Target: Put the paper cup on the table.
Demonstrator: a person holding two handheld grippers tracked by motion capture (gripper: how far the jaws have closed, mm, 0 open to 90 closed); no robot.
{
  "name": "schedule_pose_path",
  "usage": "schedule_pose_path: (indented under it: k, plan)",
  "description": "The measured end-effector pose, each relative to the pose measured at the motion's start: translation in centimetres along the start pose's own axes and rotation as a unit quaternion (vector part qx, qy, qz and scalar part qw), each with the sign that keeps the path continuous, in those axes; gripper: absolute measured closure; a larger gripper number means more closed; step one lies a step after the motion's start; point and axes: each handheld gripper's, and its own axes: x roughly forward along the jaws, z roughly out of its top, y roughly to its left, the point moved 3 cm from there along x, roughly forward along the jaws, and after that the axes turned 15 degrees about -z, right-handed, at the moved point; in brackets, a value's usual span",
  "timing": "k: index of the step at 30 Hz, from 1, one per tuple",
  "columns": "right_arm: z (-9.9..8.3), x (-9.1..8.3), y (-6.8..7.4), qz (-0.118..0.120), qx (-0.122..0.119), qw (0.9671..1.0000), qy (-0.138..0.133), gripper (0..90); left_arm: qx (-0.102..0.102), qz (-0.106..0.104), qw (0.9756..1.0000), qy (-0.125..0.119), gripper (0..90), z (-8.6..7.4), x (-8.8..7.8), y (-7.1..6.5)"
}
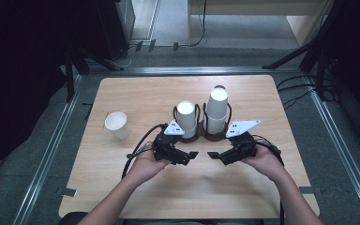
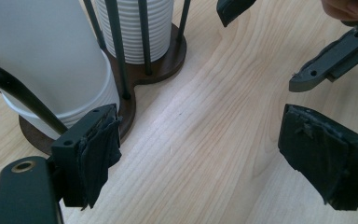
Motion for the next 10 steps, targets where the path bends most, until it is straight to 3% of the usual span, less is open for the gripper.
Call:
schedule_pose_path:
  k: [6,10]
  plan:
    - [0.06,0.08,0.19,0.000,-0.004,1.0000,-0.001,22.1,0.004,0.017,0.9998,0.000,13.0,-0.31,0.22,0.36]
    - [-0.07,0.13,0.08,-0.004,-0.007,1.0000,0.001,22.1,0.006,0.021,0.9997,0.014,13.0,-0.84,0.52,0.93]
